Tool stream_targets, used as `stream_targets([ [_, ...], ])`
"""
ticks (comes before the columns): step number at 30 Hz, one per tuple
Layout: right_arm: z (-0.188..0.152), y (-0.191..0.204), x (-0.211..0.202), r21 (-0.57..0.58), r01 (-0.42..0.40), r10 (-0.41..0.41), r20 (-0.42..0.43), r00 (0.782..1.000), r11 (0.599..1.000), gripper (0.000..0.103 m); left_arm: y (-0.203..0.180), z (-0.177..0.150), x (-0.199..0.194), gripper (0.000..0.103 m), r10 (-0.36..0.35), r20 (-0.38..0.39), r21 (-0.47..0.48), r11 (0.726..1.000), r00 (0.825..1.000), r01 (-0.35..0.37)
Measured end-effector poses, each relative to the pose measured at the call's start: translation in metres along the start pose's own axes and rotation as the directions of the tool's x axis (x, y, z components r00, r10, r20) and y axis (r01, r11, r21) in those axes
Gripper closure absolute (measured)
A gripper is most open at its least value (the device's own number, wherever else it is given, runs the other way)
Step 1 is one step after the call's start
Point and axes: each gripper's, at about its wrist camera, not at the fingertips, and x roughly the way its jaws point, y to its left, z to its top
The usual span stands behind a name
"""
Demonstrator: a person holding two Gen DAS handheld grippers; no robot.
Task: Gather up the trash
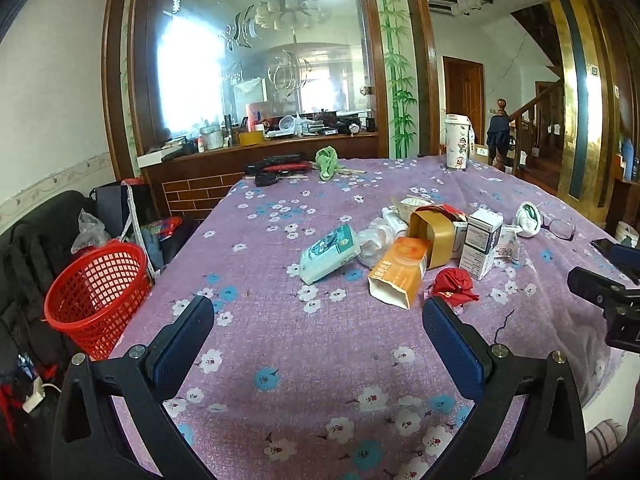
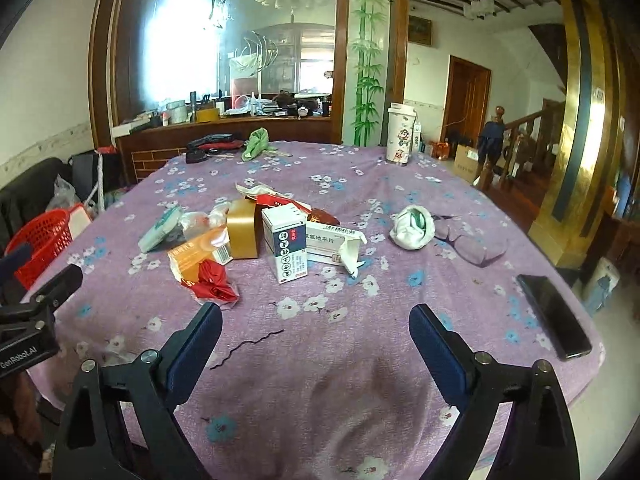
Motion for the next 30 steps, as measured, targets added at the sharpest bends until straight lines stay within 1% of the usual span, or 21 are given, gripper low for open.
stream_targets([
  [3, 0.0009, 0.0003, 0.0027, -0.003, 0.005, -0.005, -0.005, 1.0, 1.0, 0.007, -0.0006, -0.0023, -0.0006, 0.0, 0.01, 0.005, 0.012, 1.0, 1.0, -0.01],
  [10, -0.0015, -0.0002, 0.0062, -0.01, 0.015, -0.015, -0.009, 1.0, 1.0, 0.007, -0.0067, -0.0053, 0.005, 0.0, 0.005, -0.017, 0.031, 1.0, 1.0, -0.005],
  [30, -0.0027, -0.0008, 0.0086, -0.014, 0.017, -0.018, -0.025, 1.0, 1.0, 0.007, -0.008, -0.0075, 0.0056, 0.0, 0.003, -0.025, 0.025, 1.0, 1.0, -0.002],
])
